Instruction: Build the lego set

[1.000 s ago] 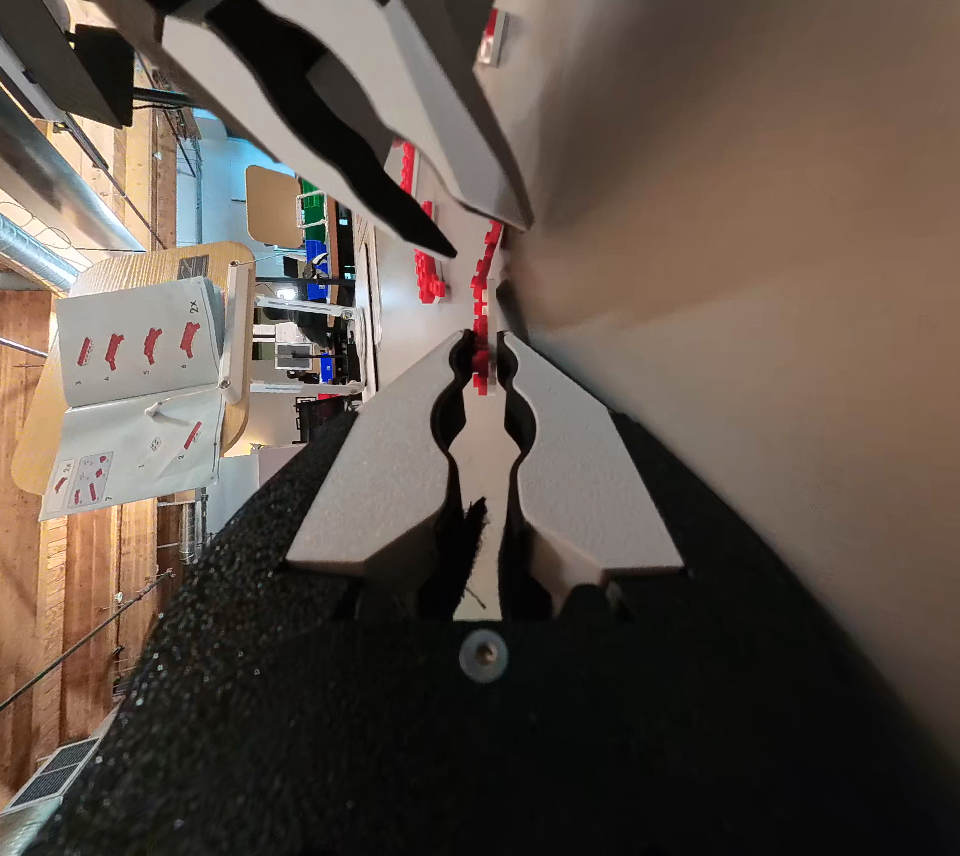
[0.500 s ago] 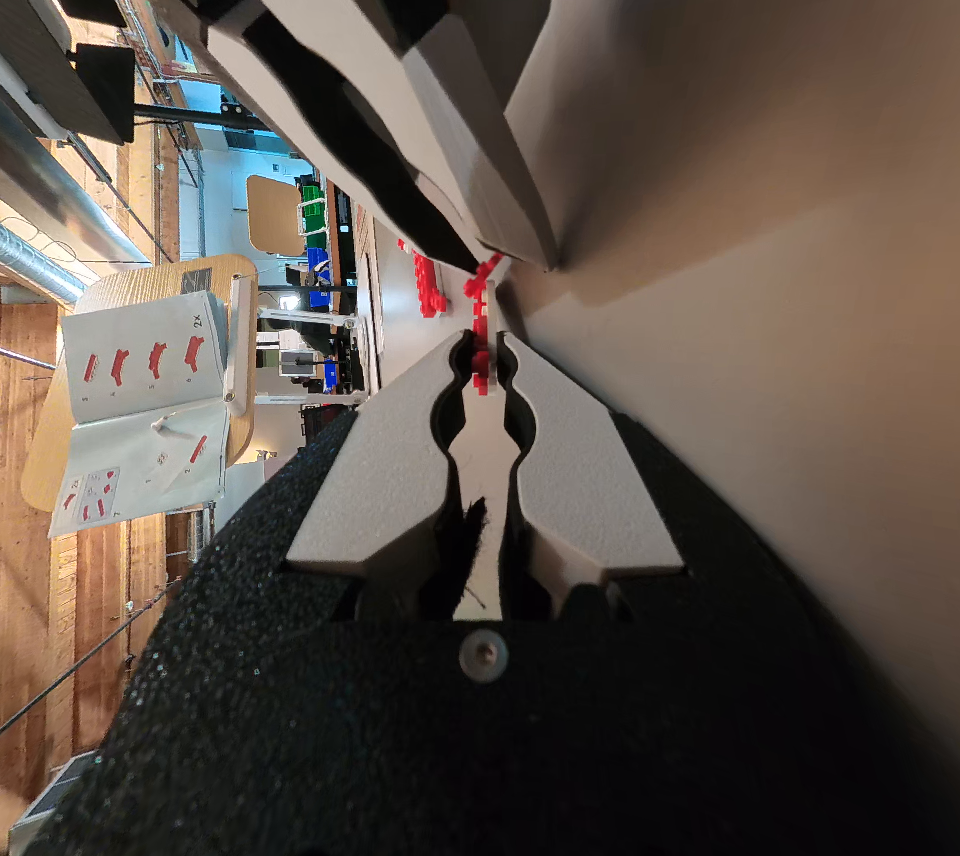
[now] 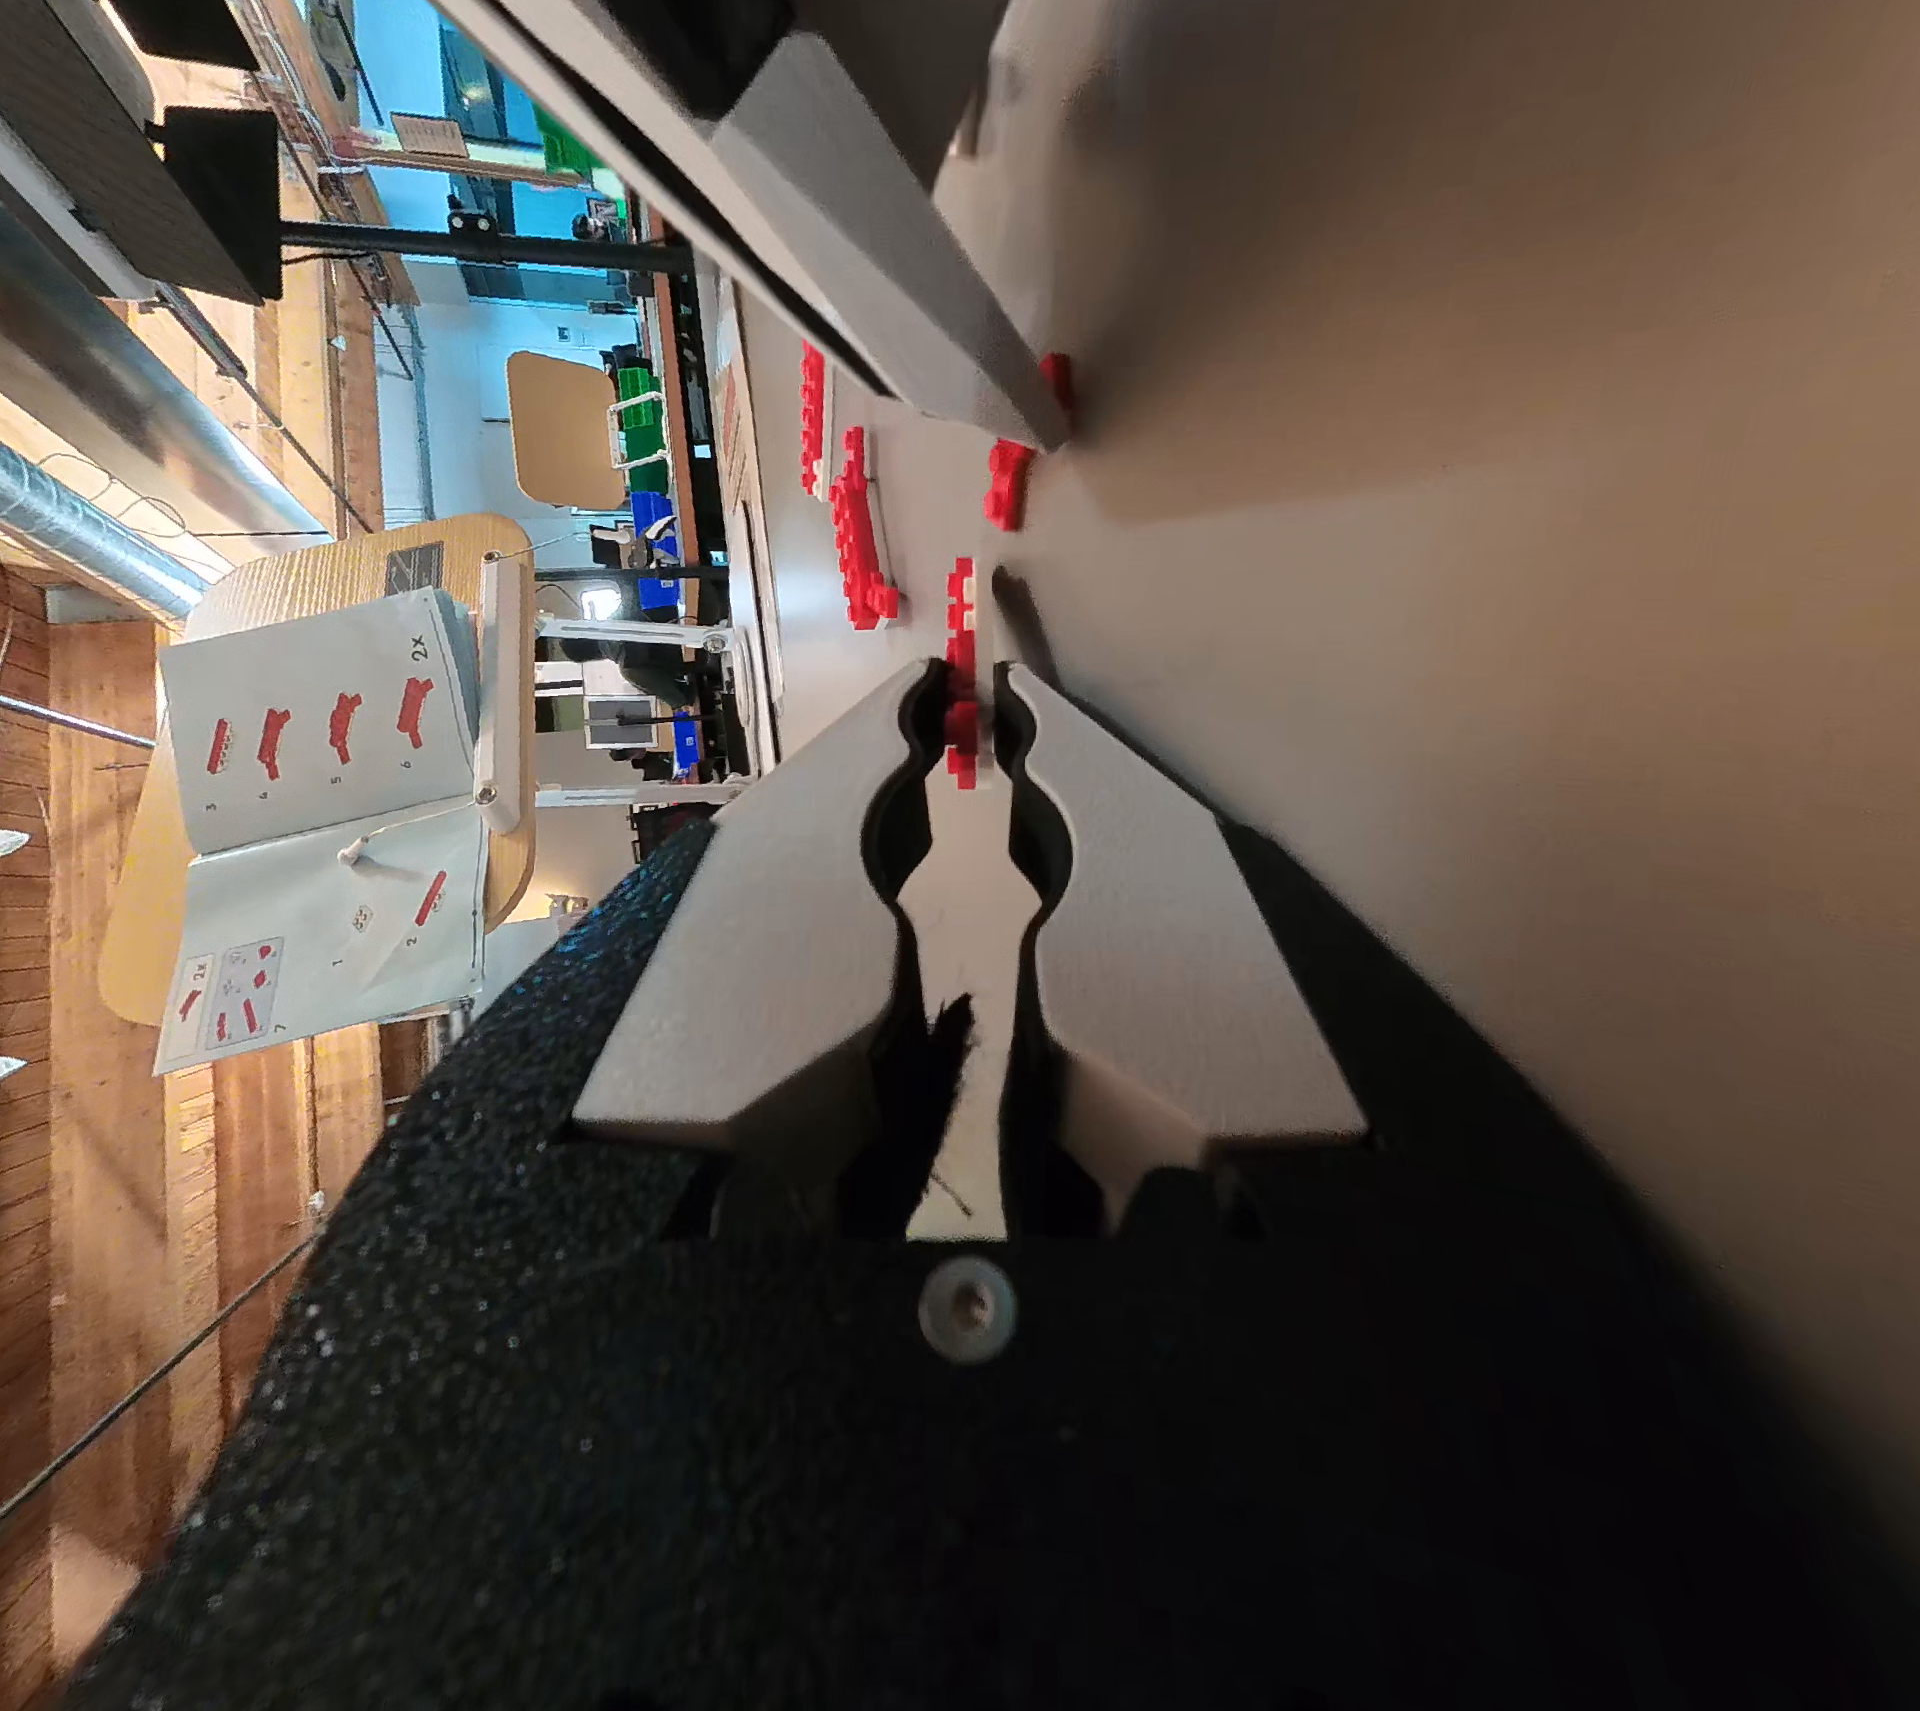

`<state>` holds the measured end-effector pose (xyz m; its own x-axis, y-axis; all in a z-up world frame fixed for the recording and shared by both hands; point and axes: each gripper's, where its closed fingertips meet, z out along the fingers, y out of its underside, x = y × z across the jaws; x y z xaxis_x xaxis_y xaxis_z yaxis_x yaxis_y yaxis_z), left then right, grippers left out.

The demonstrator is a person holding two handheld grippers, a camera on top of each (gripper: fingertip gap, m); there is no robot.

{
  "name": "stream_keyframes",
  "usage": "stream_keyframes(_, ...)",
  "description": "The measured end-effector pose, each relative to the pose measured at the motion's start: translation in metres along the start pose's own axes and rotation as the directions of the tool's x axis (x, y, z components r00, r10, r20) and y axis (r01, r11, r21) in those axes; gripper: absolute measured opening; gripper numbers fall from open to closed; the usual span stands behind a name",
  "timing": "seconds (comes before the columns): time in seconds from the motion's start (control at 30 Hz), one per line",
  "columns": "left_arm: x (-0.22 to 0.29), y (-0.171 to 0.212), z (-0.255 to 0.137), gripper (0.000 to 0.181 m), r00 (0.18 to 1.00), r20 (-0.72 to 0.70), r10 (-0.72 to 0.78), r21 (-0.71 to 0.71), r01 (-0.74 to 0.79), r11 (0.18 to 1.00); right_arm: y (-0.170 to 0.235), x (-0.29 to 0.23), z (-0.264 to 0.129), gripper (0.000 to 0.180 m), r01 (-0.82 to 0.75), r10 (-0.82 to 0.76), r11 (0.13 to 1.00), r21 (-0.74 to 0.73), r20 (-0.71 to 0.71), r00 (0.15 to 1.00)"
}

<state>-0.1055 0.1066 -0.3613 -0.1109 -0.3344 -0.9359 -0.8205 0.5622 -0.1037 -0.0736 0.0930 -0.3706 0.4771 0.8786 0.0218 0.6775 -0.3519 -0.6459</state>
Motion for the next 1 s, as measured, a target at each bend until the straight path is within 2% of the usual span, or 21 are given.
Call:
stream_keyframes(0.13,0.0,0.0,-0.001,0.007,1.0,0.0,-0.002,-0.001,0.002,1.0,0.001,-0.004,0.0,0.023,-0.039,0.039,0.999,0.002,-0.022,0.999)
stream_keyframes(0.23,0.0,0.0,-0.001,0.007,1.0,0.001,-0.004,0.003,0.004,1.0,0.0,0.002,0.001,0.007,-0.055,0.056,0.998,0.019,-0.052,0.997)
stream_keyframes(0.33,0.0,0.0,-0.001,0.007,1.0,-0.002,-0.019,0.012,0.019,1.0,0.0,0.005,0.001,0.004,-0.044,0.044,0.999,0.011,-0.047,0.998)
stream_keyframes(0.6,0.002,-0.001,-0.003,0.007,0.999,-0.018,-0.033,0.034,0.033,0.999,-0.007,0.001,0.002,0.003,0.056,-0.063,0.997,0.061,0.12,0.991)
stream_keyframes(0.83,0.002,-0.001,-0.003,0.006,0.995,-0.037,-0.088,0.065,0.091,0.994,-0.026,-0.003,-0.005,0.003,0.14,-0.179,0.971,0.195,0.2,0.963)
stream_keyframes(1.0,0.002,-0.001,-0.004,0.006,0.994,-0.038,-0.098,0.074,0.101,0.992,-0.026,-0.012,0.002,0.003,0.244,-0.285,0.952,0.187,0.237,0.929)
